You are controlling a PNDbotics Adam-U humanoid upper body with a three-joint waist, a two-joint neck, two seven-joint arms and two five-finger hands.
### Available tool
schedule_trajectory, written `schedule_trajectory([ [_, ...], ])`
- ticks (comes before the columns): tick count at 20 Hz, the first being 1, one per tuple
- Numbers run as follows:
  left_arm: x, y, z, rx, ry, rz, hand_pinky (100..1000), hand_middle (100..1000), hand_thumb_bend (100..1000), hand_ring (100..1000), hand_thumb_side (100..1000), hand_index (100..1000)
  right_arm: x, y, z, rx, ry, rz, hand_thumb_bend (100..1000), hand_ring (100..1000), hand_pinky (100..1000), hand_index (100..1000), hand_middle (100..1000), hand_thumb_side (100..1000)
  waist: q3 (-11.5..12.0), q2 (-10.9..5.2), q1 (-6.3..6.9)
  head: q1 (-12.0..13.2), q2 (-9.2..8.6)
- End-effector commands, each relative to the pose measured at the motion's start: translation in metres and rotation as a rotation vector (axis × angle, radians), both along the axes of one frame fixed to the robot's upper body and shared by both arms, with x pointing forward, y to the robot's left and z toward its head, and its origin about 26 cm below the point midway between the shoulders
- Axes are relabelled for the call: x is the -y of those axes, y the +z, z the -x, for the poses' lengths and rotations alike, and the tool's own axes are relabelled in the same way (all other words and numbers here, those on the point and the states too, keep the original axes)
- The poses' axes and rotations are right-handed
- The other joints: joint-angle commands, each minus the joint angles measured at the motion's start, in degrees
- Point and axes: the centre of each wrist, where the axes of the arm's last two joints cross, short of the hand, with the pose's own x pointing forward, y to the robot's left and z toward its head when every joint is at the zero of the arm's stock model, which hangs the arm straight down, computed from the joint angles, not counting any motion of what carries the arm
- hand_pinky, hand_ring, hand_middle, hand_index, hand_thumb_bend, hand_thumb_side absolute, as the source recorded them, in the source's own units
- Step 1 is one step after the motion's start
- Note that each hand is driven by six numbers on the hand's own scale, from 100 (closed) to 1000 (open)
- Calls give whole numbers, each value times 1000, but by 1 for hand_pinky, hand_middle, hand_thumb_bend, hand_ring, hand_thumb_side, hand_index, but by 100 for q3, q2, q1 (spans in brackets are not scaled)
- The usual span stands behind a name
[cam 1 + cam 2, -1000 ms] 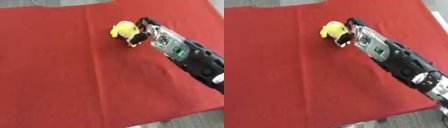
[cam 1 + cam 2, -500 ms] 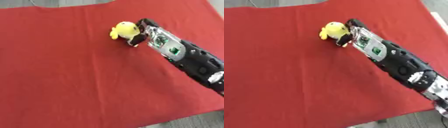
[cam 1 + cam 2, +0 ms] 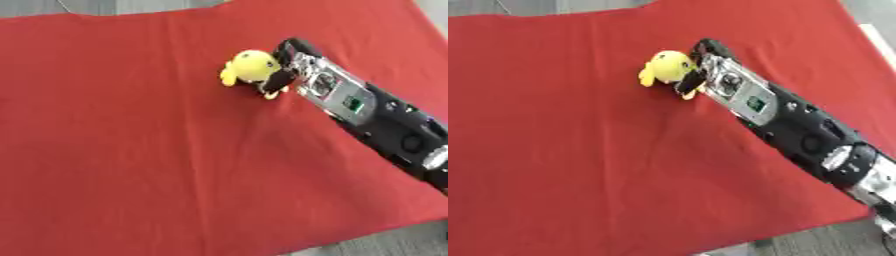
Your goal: Pick up the objects with one hand, pass them to the other hand, and then place them into the box on the other side of the table.
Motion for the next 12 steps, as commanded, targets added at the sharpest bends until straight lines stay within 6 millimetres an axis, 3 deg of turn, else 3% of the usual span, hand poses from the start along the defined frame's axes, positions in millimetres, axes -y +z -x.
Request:
schedule_trajectory([
  [1, -9, 14, 4, 38, 21, -24, 931, 587, 100, 662, 433, 668, 7, 17, 5, 71, -23, 14, 333, 616, 713, 351, 425, 100, -29, -205, -25, 54, 37],
  [6, -12, 12, 5, 33, 30, -27, 931, 588, 100, 662, 436, 668, 7, 25, 11, 126, -38, -20, 309, 590, 616, 323, 415, 100, -104, -323, -4, 116, 96],
  [7, -12, 12, 5, 32, 30, -27, 931, 588, 100, 662, 451, 668, 6, 27, 13, 139, -38, -27, 269, 584, 593, 316, 413, 100, -117, -342, 3, 124, 107],
  [8, -12, 11, 5, 31, 31, -28, 932, 588, 100, 662, 437, 668, 5, 29, 15, 152, -36, -33, 302, 582, 584, 314, 411, 100, -128, -358, 11, 132, 117],
  [12, -9, 15, 5, 40, 15, -32, 928, 589, 100, 662, 451, 671, 1, 35, 22, 188, -27, -47, 292, 567, 536, 299, 403, 100, -156, -421, 47, 161, 131],
])
